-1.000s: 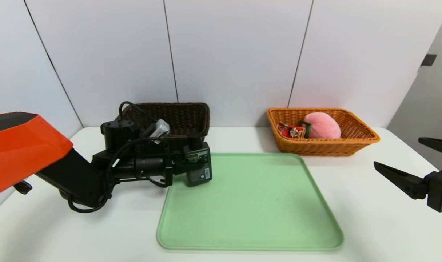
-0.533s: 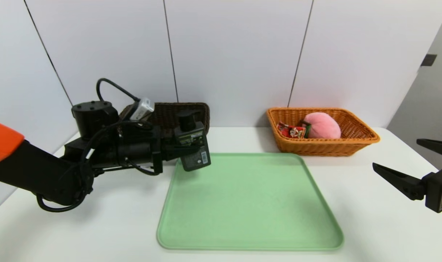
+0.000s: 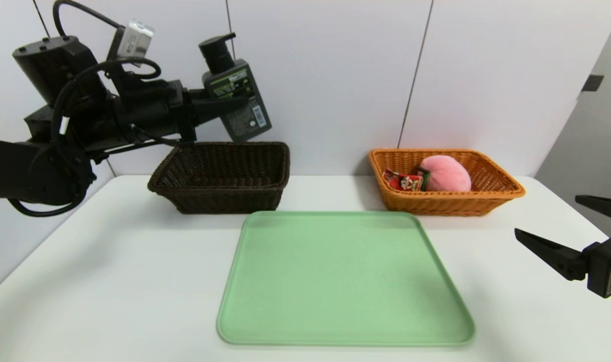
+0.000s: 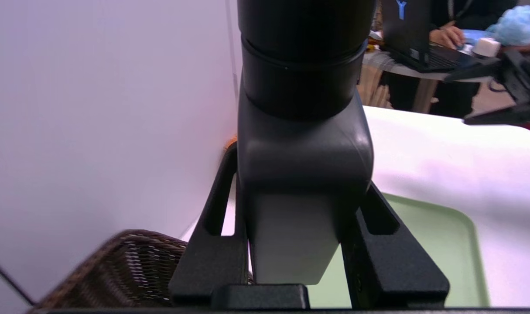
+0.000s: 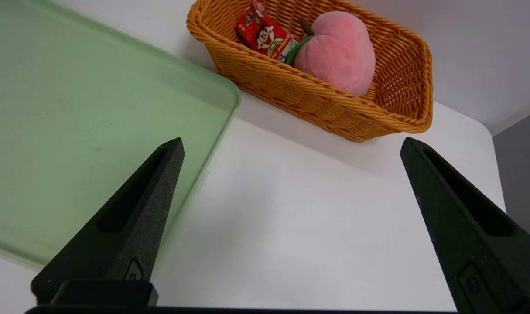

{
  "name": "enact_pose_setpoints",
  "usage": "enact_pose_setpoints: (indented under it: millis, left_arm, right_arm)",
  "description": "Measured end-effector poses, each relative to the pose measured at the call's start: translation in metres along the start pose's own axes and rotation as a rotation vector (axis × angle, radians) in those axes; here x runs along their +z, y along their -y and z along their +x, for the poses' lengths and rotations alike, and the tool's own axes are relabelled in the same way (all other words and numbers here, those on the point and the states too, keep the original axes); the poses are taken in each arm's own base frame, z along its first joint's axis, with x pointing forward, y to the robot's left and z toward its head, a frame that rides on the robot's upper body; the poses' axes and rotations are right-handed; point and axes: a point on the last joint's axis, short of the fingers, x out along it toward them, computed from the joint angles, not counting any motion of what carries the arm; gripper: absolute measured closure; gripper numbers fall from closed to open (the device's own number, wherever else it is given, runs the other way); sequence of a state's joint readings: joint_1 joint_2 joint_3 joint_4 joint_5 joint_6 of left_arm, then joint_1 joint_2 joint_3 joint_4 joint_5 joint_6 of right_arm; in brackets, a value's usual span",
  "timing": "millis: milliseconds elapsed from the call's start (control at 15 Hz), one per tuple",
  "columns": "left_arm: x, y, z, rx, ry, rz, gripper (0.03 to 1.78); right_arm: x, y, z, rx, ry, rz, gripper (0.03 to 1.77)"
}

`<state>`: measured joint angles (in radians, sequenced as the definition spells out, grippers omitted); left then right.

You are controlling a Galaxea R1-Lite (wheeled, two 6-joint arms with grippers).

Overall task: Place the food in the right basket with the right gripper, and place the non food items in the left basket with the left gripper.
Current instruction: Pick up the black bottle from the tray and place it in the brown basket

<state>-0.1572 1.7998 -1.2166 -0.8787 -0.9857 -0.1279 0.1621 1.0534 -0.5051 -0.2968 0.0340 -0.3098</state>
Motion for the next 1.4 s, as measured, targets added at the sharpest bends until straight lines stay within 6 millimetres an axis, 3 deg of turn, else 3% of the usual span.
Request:
enact_pose_setpoints:
  millis: [200,400,600,933,1267,1400]
  left_arm:
    - [-0.004,-0.032,0.003,0.079,-0.019,-0.025,1.22]
    - [-0.033,-0.071,0.003,0.141,-0.043,-0.045,1.22]
    - [-0.064,-0.095,-0.001,0.176,-0.078,-0.034,1.22]
    - [-0.107,-0.108,-0.004,0.251,-0.196,0.019,1.22]
    - [-0.122,-0.113,-0.003,0.296,-0.233,0.074,1.22]
    - [-0.124,-0.114,-0.004,0.300,-0.238,0.086,1.01]
  right_arm:
    - [0.000,0.000,-0.001,0.000,0.002,0.000,0.09]
    - [0.001,0.000,-0.001,-0.006,0.009,0.000,0.09]
    - [0.002,0.001,-0.001,-0.007,0.011,0.000,0.09]
    - [0.002,0.001,-0.001,-0.006,0.011,0.000,0.09]
    - [0.001,0.000,-0.001,-0.005,0.008,0.004,0.09]
    - [0.001,0.000,-0.001,-0.002,0.008,0.003,0.09]
